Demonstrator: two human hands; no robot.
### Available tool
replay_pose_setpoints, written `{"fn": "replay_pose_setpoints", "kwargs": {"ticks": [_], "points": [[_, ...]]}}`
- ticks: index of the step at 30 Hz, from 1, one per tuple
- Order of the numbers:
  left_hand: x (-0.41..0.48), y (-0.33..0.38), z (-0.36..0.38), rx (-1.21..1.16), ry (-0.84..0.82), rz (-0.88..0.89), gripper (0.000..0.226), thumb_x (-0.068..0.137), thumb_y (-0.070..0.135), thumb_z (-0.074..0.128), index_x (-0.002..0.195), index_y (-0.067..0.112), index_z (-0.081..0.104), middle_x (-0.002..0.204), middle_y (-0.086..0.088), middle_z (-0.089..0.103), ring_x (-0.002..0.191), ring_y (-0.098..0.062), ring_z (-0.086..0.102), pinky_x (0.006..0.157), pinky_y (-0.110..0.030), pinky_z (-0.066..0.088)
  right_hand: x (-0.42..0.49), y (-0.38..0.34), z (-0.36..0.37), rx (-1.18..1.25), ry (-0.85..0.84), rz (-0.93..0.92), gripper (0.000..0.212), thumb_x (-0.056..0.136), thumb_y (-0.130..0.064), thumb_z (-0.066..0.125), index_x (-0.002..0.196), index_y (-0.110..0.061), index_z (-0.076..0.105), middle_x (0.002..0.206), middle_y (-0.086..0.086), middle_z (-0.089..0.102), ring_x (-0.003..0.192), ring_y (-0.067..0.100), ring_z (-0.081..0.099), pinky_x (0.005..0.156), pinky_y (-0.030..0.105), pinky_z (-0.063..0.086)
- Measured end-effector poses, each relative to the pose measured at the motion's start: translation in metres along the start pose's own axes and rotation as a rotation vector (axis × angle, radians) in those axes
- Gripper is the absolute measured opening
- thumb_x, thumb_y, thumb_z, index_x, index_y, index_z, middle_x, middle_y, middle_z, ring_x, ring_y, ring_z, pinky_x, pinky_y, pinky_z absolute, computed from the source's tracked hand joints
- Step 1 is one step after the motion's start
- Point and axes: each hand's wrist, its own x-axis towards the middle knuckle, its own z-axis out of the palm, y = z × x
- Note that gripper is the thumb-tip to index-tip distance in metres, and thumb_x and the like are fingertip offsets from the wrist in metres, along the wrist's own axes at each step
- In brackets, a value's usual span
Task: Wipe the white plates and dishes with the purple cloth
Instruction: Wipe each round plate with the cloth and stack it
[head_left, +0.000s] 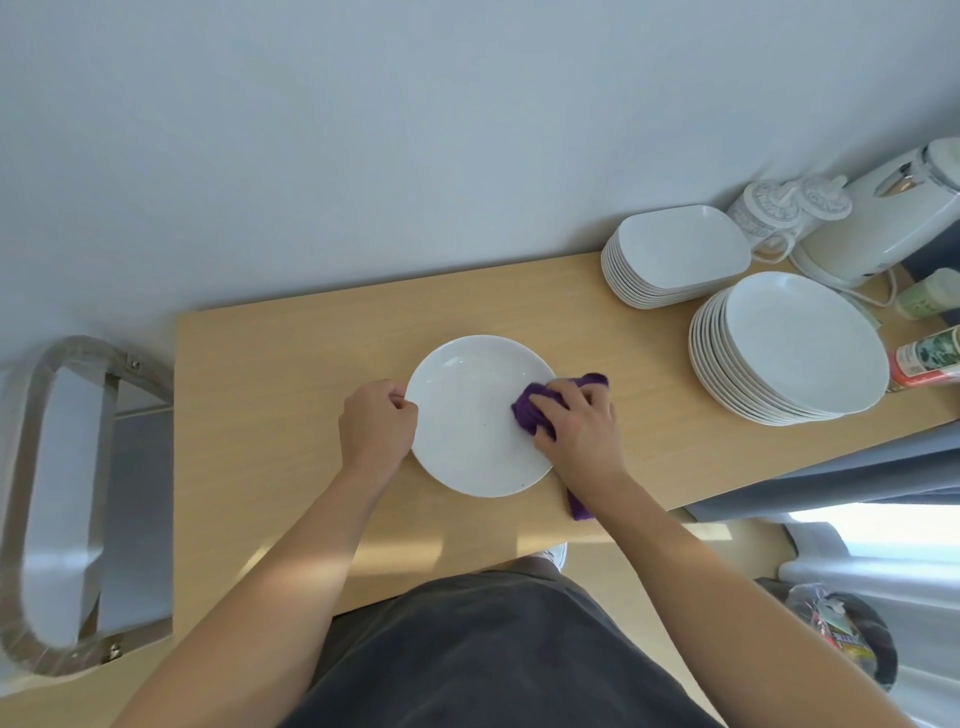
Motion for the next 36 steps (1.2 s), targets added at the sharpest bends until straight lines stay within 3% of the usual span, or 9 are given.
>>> {"fn": "replay_pose_setpoints", "kwargs": {"ticks": [6,9,12,15,19,22,25,30,36], "points": [[0.001,-0.001,0.0,-0.019,-0.015,-0.027,0.023,0.079,0.004,0.053,0.088,0.017,0.07,0.078,0.008,0.067,0.078,-0.019,0.065,0.063,-0.027,0.044,0.031,-0.004,0.0,0.08,0.089,0.267,0.028,0.094,-0.012,0.058,0.121,-0.008,0.065,0.122,0.016,0.06,0.096,0.04,0.049,0.088,0.048,0.046],[0.001,-0.002,0.0,-0.043,-0.016,-0.032,0.024,0.08,0.003,0.052,0.087,0.019,0.069,0.078,0.009,0.066,0.078,-0.018,0.065,0.062,-0.027,0.046,0.035,0.009,0.003,0.193,0.065,0.398,0.031,0.101,-0.017,0.043,0.126,-0.007,0.059,0.131,0.015,0.054,0.107,0.037,0.045,0.1,0.038,0.032],[0.0,-0.003,0.0,-0.052,-0.006,-0.029,0.023,0.078,0.001,0.051,0.082,0.019,0.066,0.076,0.008,0.066,0.078,-0.02,0.065,0.068,-0.032,0.052,0.03,0.021,-0.003,0.292,0.108,0.467,0.028,0.101,-0.016,0.042,0.119,-0.006,0.06,0.131,0.014,0.056,0.111,0.035,0.046,0.094,0.03,0.027],[0.001,-0.007,0.002,-0.092,0.005,-0.069,0.021,0.078,0.002,0.052,0.083,0.017,0.066,0.078,0.005,0.067,0.077,-0.02,0.065,0.069,-0.033,0.052,0.02,0.015,-0.015,0.365,0.165,0.355,0.027,0.099,-0.013,0.048,0.121,-0.006,0.062,0.13,0.013,0.056,0.111,0.037,0.046,0.09,0.024,0.025],[0.001,-0.009,0.006,-0.124,0.005,-0.098,0.022,0.077,0.004,0.052,0.085,0.017,0.068,0.077,0.002,0.069,0.076,-0.022,0.067,0.066,-0.031,0.051,0.024,-0.007,-0.008,0.347,0.15,0.096,0.033,0.096,-0.012,0.053,0.128,-0.01,0.064,0.132,0.011,0.059,0.109,0.038,0.049,0.098,0.03,0.036],[-0.001,-0.01,0.005,-0.145,-0.004,-0.106,0.022,0.079,0.006,0.052,0.084,0.02,0.068,0.078,0.002,0.07,0.076,-0.023,0.068,0.068,-0.033,0.054,0.037,-0.024,0.011,0.271,-0.047,0.094,0.037,0.101,-0.016,0.052,0.137,-0.011,0.058,0.143,0.011,0.054,0.12,0.04,0.045,0.107,0.042,0.037],[-0.001,-0.012,0.006,-0.152,-0.006,-0.106,0.022,0.08,0.006,0.051,0.084,0.021,0.067,0.079,0.002,0.07,0.076,-0.022,0.069,0.065,-0.029,0.053,0.044,-0.038,0.027,0.185,-0.066,0.13,0.037,0.097,-0.014,0.059,0.133,-0.009,0.062,0.141,0.011,0.058,0.105,0.041,0.051,0.098,0.048,0.046],[-0.002,-0.011,0.007,-0.134,0.017,-0.097,0.022,0.082,0.005,0.049,0.09,0.015,0.067,0.084,0.002,0.069,0.078,-0.019,0.065,0.059,-0.023,0.046,0.039,-0.049,0.023,0.242,-0.223,0.074,0.047,0.099,-0.034,0.053,0.145,-0.028,0.05,0.153,-0.005,0.044,0.13,0.033,0.036,0.111,0.037,0.031],[-0.002,-0.01,0.007,-0.093,0.032,-0.069,0.022,0.081,0.003,0.049,0.091,0.01,0.067,0.084,-0.002,0.068,0.079,-0.021,0.062,0.061,-0.027,0.042,0.003,-0.042,0.0,0.33,-0.347,-0.145,0.04,0.085,-0.029,0.068,0.126,-0.027,0.068,0.134,-0.011,0.06,0.115,0.021,0.044,0.099,0.031,0.042]]}}
